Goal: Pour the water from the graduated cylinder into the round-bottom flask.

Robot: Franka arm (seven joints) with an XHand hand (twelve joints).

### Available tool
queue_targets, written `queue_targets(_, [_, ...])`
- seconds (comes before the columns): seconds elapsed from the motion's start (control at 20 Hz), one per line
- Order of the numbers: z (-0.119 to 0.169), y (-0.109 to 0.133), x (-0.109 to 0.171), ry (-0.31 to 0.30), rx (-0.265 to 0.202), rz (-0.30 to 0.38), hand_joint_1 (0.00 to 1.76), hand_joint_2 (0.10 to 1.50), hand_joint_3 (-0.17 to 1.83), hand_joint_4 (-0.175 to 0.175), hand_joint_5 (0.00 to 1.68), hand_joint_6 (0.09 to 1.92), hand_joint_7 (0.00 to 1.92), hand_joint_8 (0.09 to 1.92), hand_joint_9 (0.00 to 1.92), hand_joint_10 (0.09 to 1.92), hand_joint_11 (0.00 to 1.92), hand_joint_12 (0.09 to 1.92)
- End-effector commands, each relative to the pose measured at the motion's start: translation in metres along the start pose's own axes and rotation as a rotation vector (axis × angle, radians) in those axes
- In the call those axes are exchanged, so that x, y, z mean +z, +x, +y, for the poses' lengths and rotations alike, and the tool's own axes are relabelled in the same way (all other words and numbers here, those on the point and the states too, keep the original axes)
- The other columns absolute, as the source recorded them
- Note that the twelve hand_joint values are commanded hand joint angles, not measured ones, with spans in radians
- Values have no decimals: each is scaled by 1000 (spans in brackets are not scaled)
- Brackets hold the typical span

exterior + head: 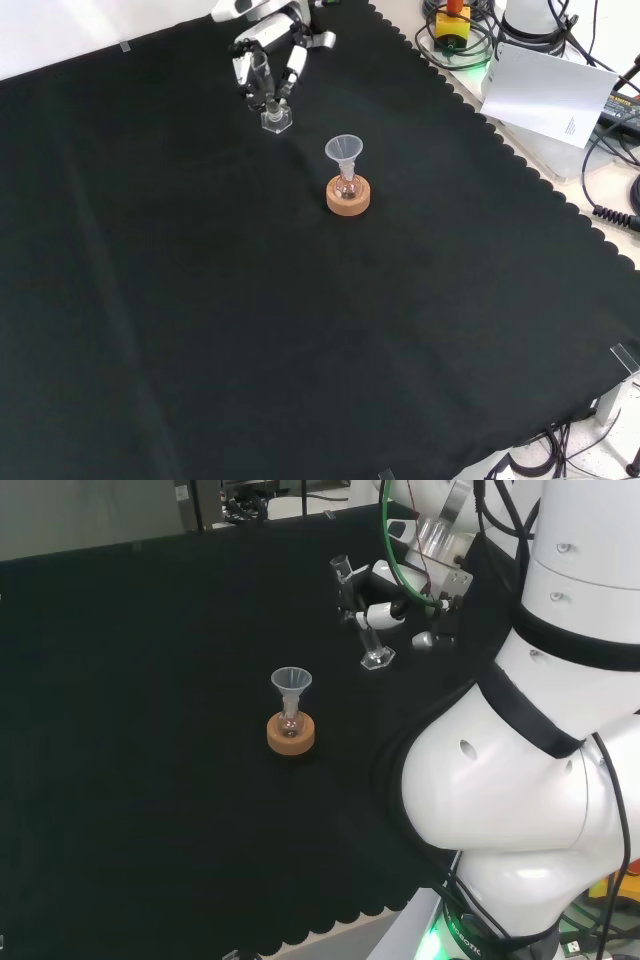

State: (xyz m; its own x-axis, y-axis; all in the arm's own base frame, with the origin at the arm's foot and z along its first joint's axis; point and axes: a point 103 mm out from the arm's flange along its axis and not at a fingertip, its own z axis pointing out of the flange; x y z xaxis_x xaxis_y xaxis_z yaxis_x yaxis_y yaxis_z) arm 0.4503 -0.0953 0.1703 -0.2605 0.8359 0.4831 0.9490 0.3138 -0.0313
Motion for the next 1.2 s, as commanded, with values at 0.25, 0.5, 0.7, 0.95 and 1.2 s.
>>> queue_targets(0.25, [-41,17,-3,107,23,-155,1101,1164,-2,-95,903,1137,1208,400,1427,87,1280,738])
queue_targets(0.5, [-46,19,2,189,20,-206,1101,1164,-2,-94,904,1137,1210,398,1429,87,1284,740])
queue_targets(0.7, [-48,15,2,258,18,-255,1101,1164,-2,-93,904,1137,1211,396,1429,87,1288,741])
queue_targets(0.95, [-54,16,2,316,14,-295,1100,1164,-2,-91,904,1136,1211,395,1430,87,1292,742])
queue_targets(1.2, [-63,19,0,367,23,-344,1100,1164,-2,-89,905,1136,1212,391,1431,87,1293,741])
